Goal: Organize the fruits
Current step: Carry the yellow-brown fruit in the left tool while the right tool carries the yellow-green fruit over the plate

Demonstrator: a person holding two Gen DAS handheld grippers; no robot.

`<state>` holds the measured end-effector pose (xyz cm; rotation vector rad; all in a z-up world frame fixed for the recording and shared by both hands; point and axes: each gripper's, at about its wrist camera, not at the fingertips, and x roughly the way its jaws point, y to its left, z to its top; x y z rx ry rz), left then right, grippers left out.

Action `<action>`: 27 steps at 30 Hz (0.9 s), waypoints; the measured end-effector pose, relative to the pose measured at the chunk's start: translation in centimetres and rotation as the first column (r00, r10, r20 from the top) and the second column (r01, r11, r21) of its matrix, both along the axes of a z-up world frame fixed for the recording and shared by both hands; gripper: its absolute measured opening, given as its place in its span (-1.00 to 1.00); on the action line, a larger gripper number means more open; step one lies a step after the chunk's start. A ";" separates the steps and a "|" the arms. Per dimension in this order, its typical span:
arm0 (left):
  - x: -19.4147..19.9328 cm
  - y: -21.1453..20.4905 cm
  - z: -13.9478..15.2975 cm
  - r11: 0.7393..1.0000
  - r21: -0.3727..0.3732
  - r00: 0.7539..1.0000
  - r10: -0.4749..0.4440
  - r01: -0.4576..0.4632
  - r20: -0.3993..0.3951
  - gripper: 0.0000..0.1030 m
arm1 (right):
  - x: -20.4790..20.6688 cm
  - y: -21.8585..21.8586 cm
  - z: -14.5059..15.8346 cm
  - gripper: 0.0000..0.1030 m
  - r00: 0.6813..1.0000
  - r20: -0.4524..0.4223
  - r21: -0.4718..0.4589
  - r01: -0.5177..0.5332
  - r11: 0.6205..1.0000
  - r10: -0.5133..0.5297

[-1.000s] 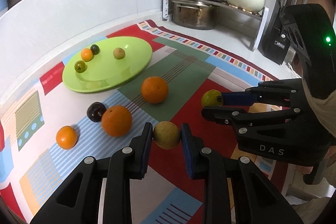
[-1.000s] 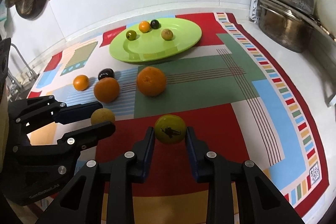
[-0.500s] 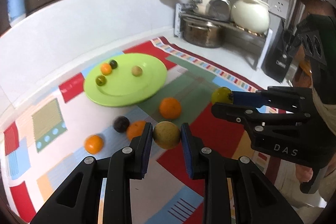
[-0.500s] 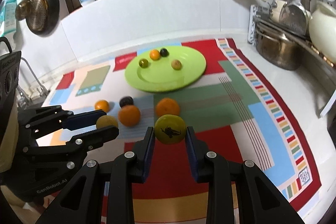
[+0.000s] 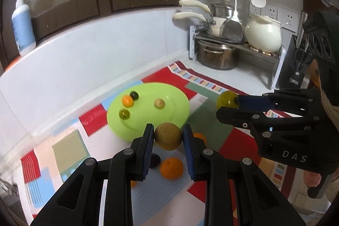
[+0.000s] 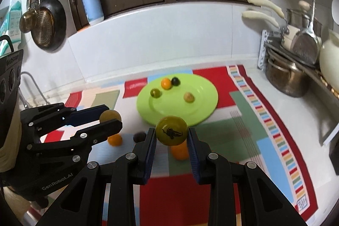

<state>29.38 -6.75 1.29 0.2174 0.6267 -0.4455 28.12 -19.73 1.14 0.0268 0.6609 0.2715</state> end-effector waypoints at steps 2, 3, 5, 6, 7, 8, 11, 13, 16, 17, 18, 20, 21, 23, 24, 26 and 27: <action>0.5 0.1 0.4 1.000 0.002 1.000 -0.004 0.004 0.017 -0.46 | 0.7 0.2 0.7 -0.41 1.000 0.009 0.004 0.001 1.000 -0.001; 0.9 0.1 0.7 1.000 0.004 1.000 -0.004 0.004 0.023 -0.46 | 1.1 0.3 1.0 -0.41 1.000 0.013 0.004 -0.001 1.000 0.001; 1.9 0.3 1.1 1.000 0.005 1.000 -0.007 0.007 0.030 -0.46 | 1.8 0.6 1.6 -0.41 1.000 0.022 0.000 0.001 1.000 -0.001; 2.3 0.3 1.3 1.000 0.005 0.999 -0.008 0.008 0.034 -0.46 | 2.3 0.7 1.9 -0.41 1.000 0.024 -0.001 -0.002 1.000 0.002; 2.9 0.4 1.5 1.000 0.007 0.999 -0.010 0.010 0.040 -0.46 | 2.7 0.8 2.0 -0.41 1.000 0.025 -0.001 -0.002 1.000 0.002; 3.3 0.5 1.7 1.000 0.009 0.999 -0.010 0.010 0.044 -0.46 | 3.2 1.0 2.3 -0.41 1.000 0.026 -0.003 -0.002 1.000 0.002; 4.8 0.4 2.1 1.000 0.011 0.999 -0.007 0.007 0.045 -0.46 | 4.5 1.2 2.6 -0.41 1.000 0.027 -0.011 -0.001 1.000 0.002; 5.9 0.4 2.1 1.000 0.015 0.999 -0.008 0.007 0.044 -0.46 | 5.4 1.3 2.8 -0.41 1.000 0.026 -0.016 -0.002 1.000 0.002; 7.3 0.3 1.9 1.000 0.021 0.999 -0.008 0.008 0.037 -0.46 | 6.8 1.4 2.8 -0.41 1.000 0.020 -0.017 -0.003 1.000 0.003; 7.8 0.2 1.8 1.000 0.021 0.999 -0.007 0.007 0.032 -0.46 | 7.4 1.4 2.8 -0.41 1.000 0.016 -0.019 -0.003 1.000 0.003; 8.3 0.2 1.6 1.000 0.021 1.000 -0.007 0.006 0.026 -0.46 | 7.8 1.4 2.8 -0.41 1.000 0.015 -0.021 -0.002 1.000 0.003; 9.3 0.1 1.3 1.000 0.024 1.000 -0.005 0.005 0.013 -0.46 | 8.7 1.3 2.6 -0.41 1.000 0.010 -0.025 0.000 1.000 0.001; 9.7 0.1 1.1 1.000 0.027 1.000 -0.004 0.003 0.008 -0.46 | 9.2 1.2 2.5 -0.41 1.000 0.006 -0.025 -0.001 1.000 0.002; 10.6 0.0 0.7 0.999 0.034 1.000 0.002 -0.002 -0.002 -0.46 | 10.3 1.1 2.2 -0.41 1.000 -0.003 -0.027 0.000 1.000 0.000; 11.3 0.0 0.5 0.999 0.035 1.000 0.003 -0.003 -0.009 -0.46 | 10.9 1.0 2.0 -0.41 1.000 -0.008 -0.028 0.000 1.000 0.000; 12.2 -0.1 0.0 0.999 0.041 1.000 0.006 -0.005 -0.019 -0.46 | 11.9 0.9 1.7 -0.41 1.000 -0.019 -0.031 -0.002 1.000 0.001; 12.6 0.0 -0.3 0.999 0.045 1.000 0.008 -0.007 -0.024 -0.46 | 12.5 0.8 1.4 -0.41 1.000 -0.027 -0.032 -0.003 0.999 0.002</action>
